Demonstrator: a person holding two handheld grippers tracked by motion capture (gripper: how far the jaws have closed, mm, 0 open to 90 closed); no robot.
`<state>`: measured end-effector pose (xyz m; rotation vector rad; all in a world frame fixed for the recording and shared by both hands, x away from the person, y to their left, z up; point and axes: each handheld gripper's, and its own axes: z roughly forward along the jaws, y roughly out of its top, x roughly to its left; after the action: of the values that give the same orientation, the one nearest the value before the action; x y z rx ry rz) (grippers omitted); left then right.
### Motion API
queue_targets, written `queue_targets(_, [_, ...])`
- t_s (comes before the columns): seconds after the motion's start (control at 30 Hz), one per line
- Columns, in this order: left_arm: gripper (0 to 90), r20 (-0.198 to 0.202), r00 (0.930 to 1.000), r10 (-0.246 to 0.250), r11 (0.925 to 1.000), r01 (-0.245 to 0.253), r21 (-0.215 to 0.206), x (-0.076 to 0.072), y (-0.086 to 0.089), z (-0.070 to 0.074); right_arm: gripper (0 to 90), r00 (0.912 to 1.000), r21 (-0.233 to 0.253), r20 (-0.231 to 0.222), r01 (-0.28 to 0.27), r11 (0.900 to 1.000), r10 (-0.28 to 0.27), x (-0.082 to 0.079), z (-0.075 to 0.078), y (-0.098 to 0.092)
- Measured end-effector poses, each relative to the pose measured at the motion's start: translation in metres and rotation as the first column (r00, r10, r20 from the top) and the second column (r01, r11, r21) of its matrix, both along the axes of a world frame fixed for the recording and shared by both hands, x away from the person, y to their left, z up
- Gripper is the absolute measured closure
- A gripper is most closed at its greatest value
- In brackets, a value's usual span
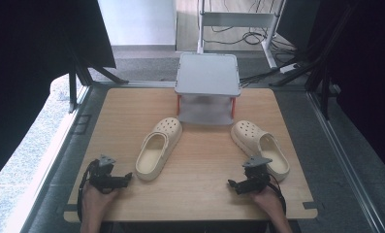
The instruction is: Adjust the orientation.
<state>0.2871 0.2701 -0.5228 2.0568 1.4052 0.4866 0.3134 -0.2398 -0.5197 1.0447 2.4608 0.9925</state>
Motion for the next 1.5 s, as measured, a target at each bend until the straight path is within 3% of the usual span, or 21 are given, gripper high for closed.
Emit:
queue_targets(0.83, [0.0,0.000,1.0000,-0.007,1.0000,0.007,-0.001,0.001,0.000,0.000,1.6,0.9999,0.003,-0.007,0.013,1.000,-0.013,-0.001,0.001,0.000])
queue_targets(0.9, [0.0,0.000,1.0000,-0.007,1.0000,0.007,-0.002,0.001,0.000,0.000,6.4,0.9998,0.003,-0.015,0.012,1.000,-0.012,-0.002,0.004,0.000])
queue_targets(0.97, [0.0,0.000,1.0000,-0.007,1.0000,0.007,-0.002,0.001,0.000,0.000,6.0,0.9997,0.019,-0.023,0.001,1.000,0.000,-0.001,0.007,0.000])
queue_targets(1.27, [0.0,0.001,1.0000,-0.005,1.0000,0.005,-0.003,0.001,0.000,0.000,3.2,0.9984,0.008,0.002,-0.056,0.998,0.056,0.003,0.028,0.009])
queue_targets(1.5, [0.0,0.001,1.0000,-0.005,1.0000,0.005,-0.004,0.001,0.000,0.000,0.7,0.9957,0.037,-0.004,-0.092,0.995,0.093,0.012,0.043,0.022])
